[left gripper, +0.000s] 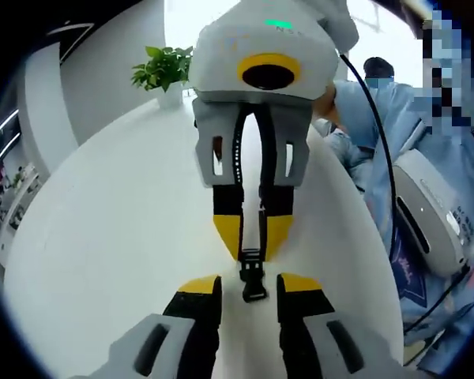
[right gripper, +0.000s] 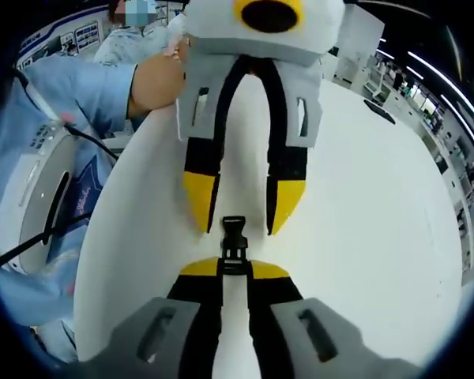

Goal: Snap the two parts of the plastic buckle together until the buckle closes and remains connected.

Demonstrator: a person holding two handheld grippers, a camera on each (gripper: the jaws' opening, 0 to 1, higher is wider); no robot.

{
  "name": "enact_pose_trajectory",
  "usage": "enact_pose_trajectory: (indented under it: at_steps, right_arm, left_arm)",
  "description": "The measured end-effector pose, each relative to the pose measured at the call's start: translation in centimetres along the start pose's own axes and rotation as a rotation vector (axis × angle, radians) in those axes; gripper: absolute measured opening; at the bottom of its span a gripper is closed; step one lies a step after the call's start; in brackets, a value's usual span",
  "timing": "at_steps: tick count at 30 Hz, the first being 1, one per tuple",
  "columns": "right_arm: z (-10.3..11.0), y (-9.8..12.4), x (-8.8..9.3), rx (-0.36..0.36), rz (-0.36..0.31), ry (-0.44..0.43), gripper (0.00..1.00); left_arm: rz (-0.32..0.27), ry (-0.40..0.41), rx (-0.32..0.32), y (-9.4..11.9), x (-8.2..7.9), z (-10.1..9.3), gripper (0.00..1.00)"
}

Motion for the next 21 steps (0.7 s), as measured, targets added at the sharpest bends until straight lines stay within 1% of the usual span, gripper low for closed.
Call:
enact_pose_trajectory:
  at_steps: [1,3,5,7,8,9,11,17,21]
  right_arm:
    - [0.03,-0.01,0.00,0.000,0.001,0.000,0.10]
    - [0.05,-0.02,-0.01,-0.002,0.002,-0.001,0.10]
    - [0.08,-0.02,-0.02,-0.003,0.003,-0.002,0.10]
    - [0.10,-0.03,-0.05,-0.004,0.005,-0.001,0.10]
    - [0.11,-0.03,-0.06,-0.004,0.006,0.000,0.10]
    - [0.11,-0.03,-0.09,-0.004,0.007,0.000,0.10]
    - [0.10,-0.03,-0.13,-0.005,0.012,-0.001,0.10]
    - [-0.02,-0.09,-0.21,-0.014,0.022,-0.011,0.11]
    - [-0.07,-0.01,0.04,-0.021,0.008,-0.007,0.11]
  left_arm:
    - [0.011,-0.002,-0.009,0.12,0.34,0.00,0.21]
    - [0.032,0.005,0.005,0.00,0.60,-0.10,0.20]
    - [0.040,0.000,0.008,-0.42,0.64,-0.02,0.20]
    - [0.057,0.011,0.011,-0.77,0.76,0.14,0.20]
    - [0.034,0.013,0.010,-0.84,0.60,0.17,0.20]
    - [0.048,0.020,0.013,-0.79,0.62,0.08,0.18]
    - [0.051,0.013,0.023,-0.75,0.48,-0.14,0.12]
    - [0.049,0.021,0.026,-0.67,0.46,0.05,0.11]
    - [0.052,0.012,0.017,-0.83,0.54,-0.16,0.11]
Point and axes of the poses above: the point that each gripper's makers call its tool centre point, and the gripper's own axes: y roughly backward along the fingers, z roughly to its left, x roughly out of its underside, the point moved 9 cm from there along y, roughly backward along the fingers, and after that the axes turned 6 degrees about x, right-handed, at the moved point
